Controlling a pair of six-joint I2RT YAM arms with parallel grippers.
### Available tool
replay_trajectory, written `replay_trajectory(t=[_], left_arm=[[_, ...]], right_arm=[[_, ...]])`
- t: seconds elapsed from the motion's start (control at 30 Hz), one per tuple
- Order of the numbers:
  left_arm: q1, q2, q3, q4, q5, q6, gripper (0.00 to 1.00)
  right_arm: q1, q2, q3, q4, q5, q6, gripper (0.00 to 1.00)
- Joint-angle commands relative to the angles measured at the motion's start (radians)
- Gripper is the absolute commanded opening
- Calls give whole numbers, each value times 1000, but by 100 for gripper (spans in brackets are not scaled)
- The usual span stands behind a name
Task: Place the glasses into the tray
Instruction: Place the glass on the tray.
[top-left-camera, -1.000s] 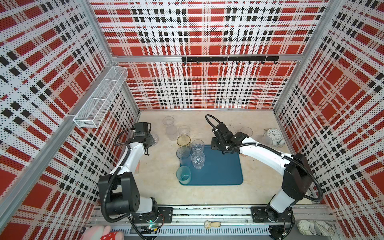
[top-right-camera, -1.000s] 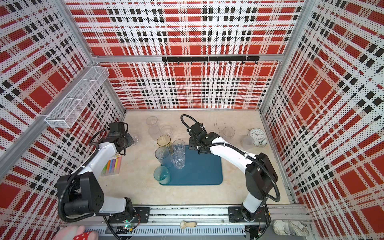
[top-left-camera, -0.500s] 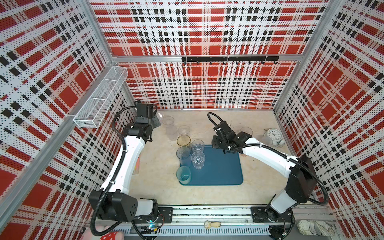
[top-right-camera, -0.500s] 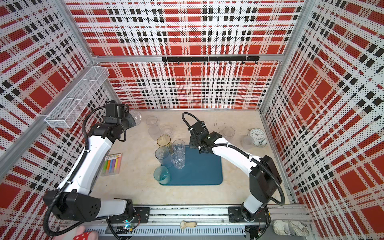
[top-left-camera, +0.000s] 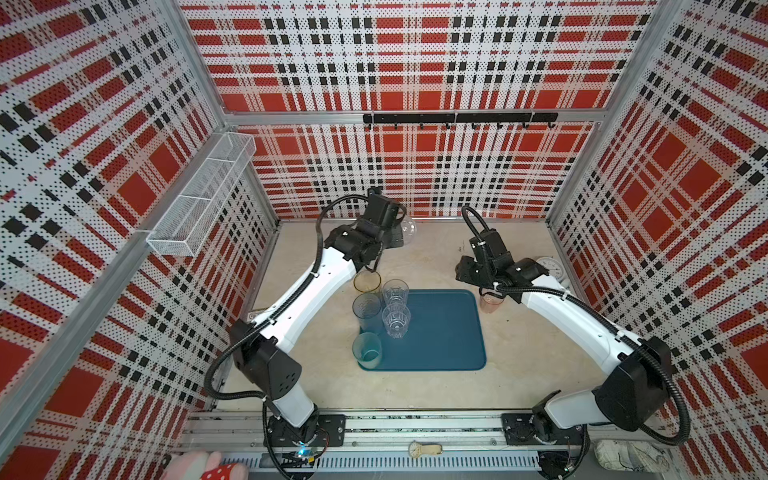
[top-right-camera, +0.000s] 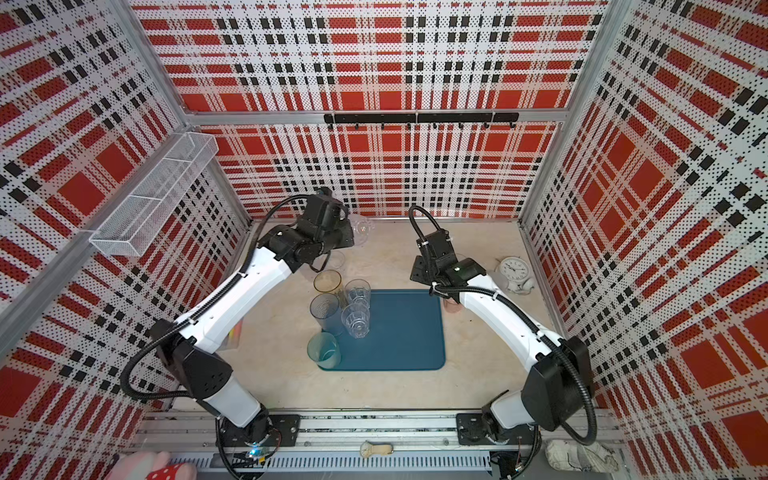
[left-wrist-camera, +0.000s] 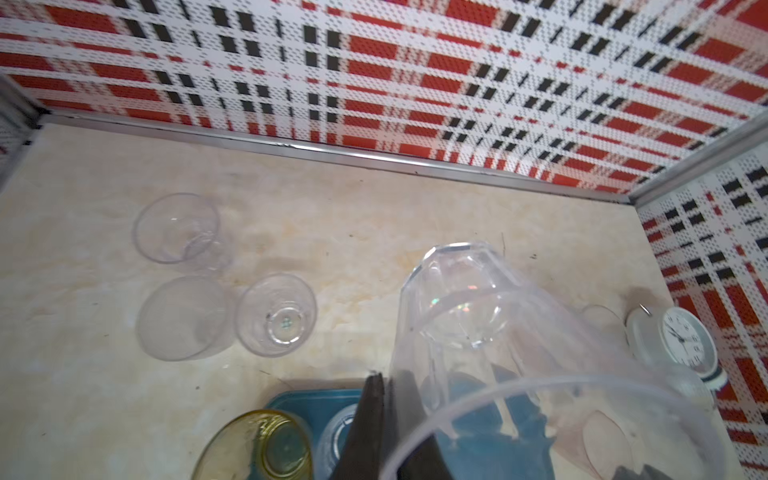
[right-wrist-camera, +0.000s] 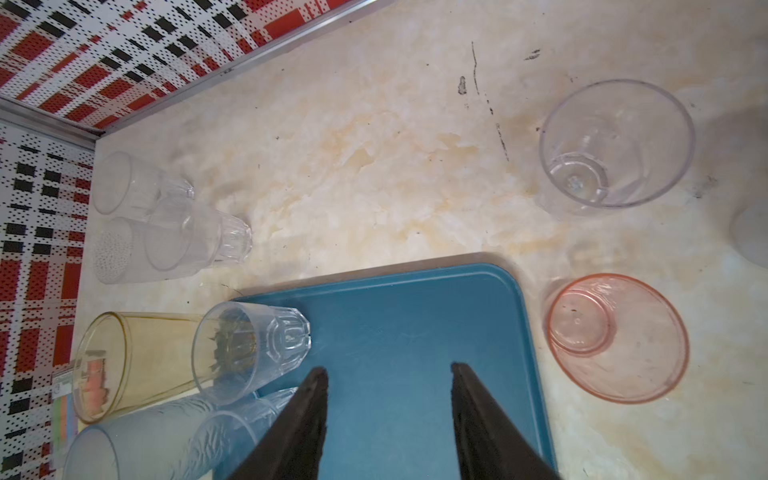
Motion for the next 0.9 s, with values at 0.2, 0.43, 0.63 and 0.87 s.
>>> replay_trajectory(t=[0.2,0.43,0.63,0.87], left_arm=[[-154,146,23,92,105,-16,0],[-219,225,-105,150,188,-22,0],[-230,273,-112,150,219,1,0],[-237,251,-188,106,214,21,2]], right_arm=[[-110,-62,-68,-59,-66,-34,51],[-149,-68,-75,-118,-38,-55,52],[-149,-58,-112,-102,-75,-52,51],[-125,-80,-147,-131,-134,-94,51]])
